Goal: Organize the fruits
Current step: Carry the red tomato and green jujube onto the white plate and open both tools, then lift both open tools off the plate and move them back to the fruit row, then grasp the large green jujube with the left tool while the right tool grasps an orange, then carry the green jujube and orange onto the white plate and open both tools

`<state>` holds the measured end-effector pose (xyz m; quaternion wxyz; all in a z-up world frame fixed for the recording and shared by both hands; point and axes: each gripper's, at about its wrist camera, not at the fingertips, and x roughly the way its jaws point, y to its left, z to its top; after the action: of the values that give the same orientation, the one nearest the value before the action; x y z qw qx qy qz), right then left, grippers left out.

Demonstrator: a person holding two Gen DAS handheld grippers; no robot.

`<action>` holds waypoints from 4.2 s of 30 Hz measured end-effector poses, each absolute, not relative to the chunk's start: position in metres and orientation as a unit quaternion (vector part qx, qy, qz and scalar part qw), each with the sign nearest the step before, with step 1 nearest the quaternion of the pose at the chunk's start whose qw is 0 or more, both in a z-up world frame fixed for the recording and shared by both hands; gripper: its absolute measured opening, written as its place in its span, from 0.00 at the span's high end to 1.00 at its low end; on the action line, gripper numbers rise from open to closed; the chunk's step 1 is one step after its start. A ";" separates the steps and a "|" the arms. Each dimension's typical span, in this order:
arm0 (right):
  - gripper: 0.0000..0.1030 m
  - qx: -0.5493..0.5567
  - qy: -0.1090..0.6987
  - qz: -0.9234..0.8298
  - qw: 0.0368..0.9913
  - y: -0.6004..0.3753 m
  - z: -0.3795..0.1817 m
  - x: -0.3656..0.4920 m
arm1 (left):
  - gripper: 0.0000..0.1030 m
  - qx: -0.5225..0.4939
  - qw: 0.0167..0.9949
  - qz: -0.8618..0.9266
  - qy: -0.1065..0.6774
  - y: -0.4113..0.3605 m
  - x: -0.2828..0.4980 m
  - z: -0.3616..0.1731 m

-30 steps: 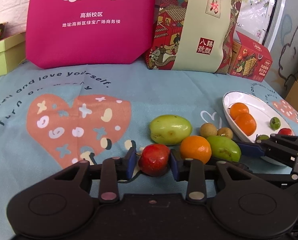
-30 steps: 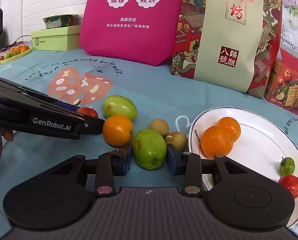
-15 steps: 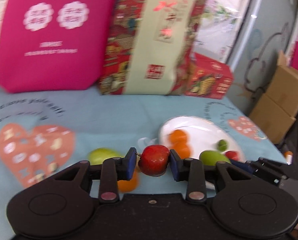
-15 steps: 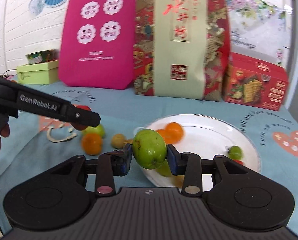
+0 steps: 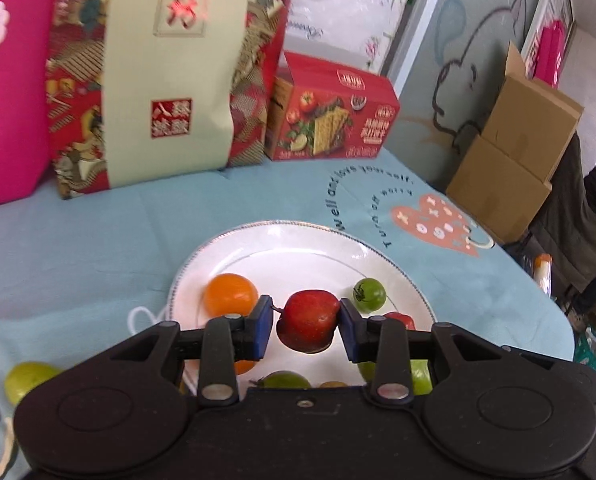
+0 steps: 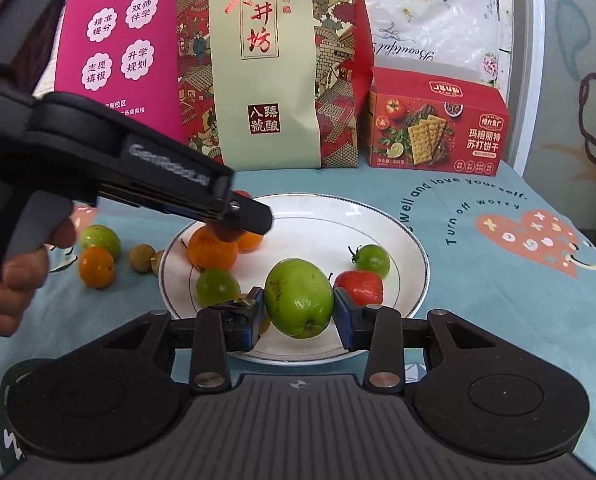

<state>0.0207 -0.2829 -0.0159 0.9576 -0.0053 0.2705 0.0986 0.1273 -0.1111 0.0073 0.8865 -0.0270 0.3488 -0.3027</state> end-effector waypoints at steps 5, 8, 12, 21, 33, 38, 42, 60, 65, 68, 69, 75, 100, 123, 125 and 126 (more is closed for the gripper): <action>0.37 0.000 0.276 0.099 0.956 -0.285 -0.020 0.023 | 0.00 -0.010 0.878 -0.309 0.365 -0.119 0.132 -0.003; 0.37 0.000 0.278 0.098 0.955 -0.286 -0.021 0.025 | 0.00 -0.003 0.874 -0.308 0.375 -0.122 0.137 -0.009; 0.37 -0.004 0.286 0.097 0.953 -0.285 -0.024 0.026 | 0.00 0.004 0.872 -0.314 0.376 -0.127 0.138 -0.013; 0.24 -0.015 0.264 0.102 0.959 -0.284 -0.016 0.015 | 0.00 0.000 0.880 -0.313 0.358 -0.117 0.121 0.000; 0.07 -0.025 0.248 0.130 0.960 -0.265 -0.005 -0.005 | 0.00 -0.052 0.912 -0.237 0.332 -0.060 0.073 0.021; 0.07 -0.033 0.252 0.154 0.955 -0.250 -0.005 -0.013 | 0.00 -0.068 0.916 -0.192 0.346 -0.034 0.061 0.013; 0.07 -0.036 0.254 0.169 0.952 -0.240 -0.005 -0.017 | 0.00 -0.076 0.918 -0.163 0.354 -0.015 0.056 0.006; 0.09 -0.040 0.277 0.249 0.927 -0.177 -0.011 0.005 | 0.00 -0.106 0.922 -0.084 0.362 0.046 0.051 -0.009; 0.10 -0.043 0.283 0.252 0.925 -0.162 -0.016 0.023 | 0.00 -0.109 0.922 -0.074 0.365 0.055 0.057 -0.011; 0.12 -0.045 0.285 0.252 0.924 -0.156 -0.019 0.033 | 0.00 -0.109 0.922 -0.073 0.365 0.057 0.061 -0.011; 0.13 -0.045 0.287 0.252 0.923 -0.154 -0.020 0.035 | 0.00 -0.108 0.922 -0.073 0.365 0.057 0.063 -0.011; 0.16 -0.047 0.291 0.256 0.921 -0.146 -0.024 0.048 | 0.00 -0.106 0.922 -0.074 0.365 0.058 0.070 -0.012; 0.42 -0.023 0.318 0.254 0.913 -0.194 -0.029 0.024 | 0.00 -0.064 0.917 -0.123 0.375 0.011 0.128 -0.027; 0.43 -0.005 0.291 0.222 0.931 -0.210 -0.018 0.011 | 0.00 -0.038 0.922 -0.147 0.355 -0.005 0.104 0.000; 0.43 -0.001 0.278 0.214 0.936 -0.219 -0.011 0.012 | 0.00 -0.036 0.923 -0.165 0.346 -0.014 0.103 0.009; 0.43 0.005 0.272 0.210 0.939 -0.224 -0.008 0.012 | 0.00 -0.034 0.923 -0.174 0.342 -0.020 0.103 0.013</action>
<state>0.0116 -0.2237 -0.0078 0.9390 0.0048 0.2723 0.2101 0.1029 -0.0196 0.0135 0.9229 -0.0337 0.3416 -0.1742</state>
